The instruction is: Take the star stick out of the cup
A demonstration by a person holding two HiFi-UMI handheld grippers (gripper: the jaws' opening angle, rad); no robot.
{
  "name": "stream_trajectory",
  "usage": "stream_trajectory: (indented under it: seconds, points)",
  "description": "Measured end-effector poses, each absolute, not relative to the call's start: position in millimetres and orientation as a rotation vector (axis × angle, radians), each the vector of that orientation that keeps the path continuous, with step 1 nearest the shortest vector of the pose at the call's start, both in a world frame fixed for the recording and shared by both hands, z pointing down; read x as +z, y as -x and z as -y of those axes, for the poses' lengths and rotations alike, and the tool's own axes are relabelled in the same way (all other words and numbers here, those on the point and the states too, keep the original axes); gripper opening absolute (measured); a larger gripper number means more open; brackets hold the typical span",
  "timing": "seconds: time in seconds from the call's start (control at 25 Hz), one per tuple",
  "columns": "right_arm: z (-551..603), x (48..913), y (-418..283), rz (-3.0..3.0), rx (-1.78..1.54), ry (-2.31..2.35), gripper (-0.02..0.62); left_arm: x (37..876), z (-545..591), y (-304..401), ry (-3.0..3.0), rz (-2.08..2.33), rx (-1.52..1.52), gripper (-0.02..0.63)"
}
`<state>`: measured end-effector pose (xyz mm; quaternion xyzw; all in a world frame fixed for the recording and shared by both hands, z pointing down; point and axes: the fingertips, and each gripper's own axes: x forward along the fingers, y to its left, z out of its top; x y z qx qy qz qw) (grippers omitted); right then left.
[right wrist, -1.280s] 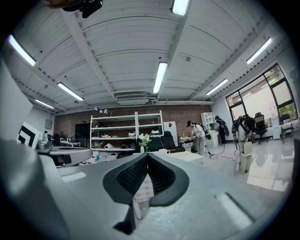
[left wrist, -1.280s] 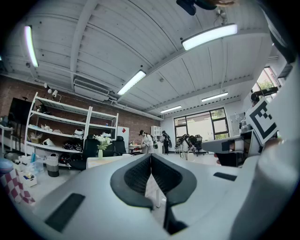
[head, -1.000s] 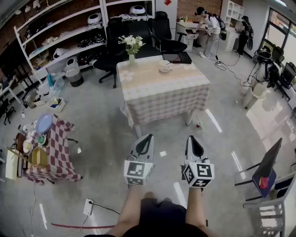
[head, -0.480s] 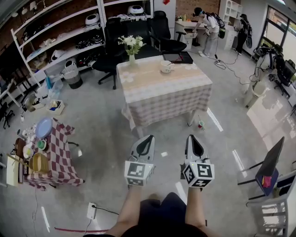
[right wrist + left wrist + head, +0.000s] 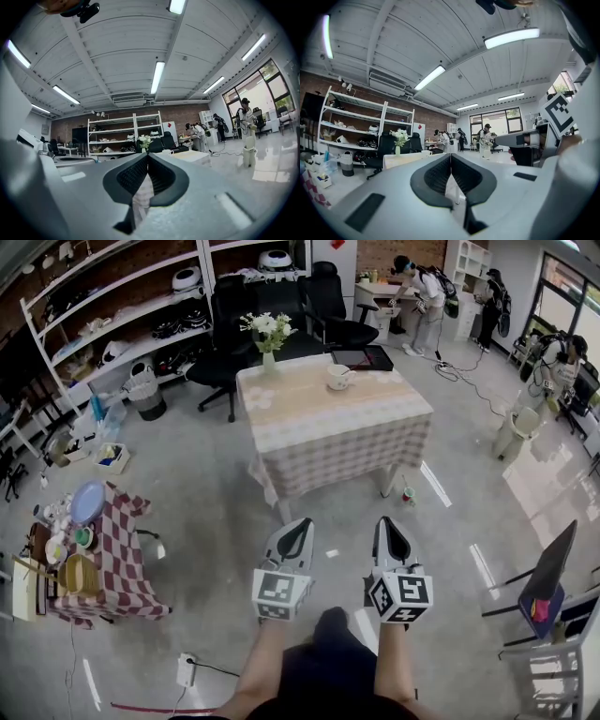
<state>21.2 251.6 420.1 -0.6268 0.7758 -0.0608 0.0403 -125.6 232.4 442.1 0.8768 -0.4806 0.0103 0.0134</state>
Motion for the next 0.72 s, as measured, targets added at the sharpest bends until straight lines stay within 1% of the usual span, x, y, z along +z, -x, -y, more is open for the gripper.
stream_trajectory:
  seconds: [0.32,0.72]
  points:
    - [-230.2,422.2,-14.3,-2.394,-0.191,1.901,0.002,442.7,-216.8,127.4,-2.733,1.495,0.036,0.012]
    - [-171.8,418.9,-16.1,-2.42,-0.172,1.869,0.002,441.4,-164.2,120.0,-2.736,1.515,0.031,0.012]
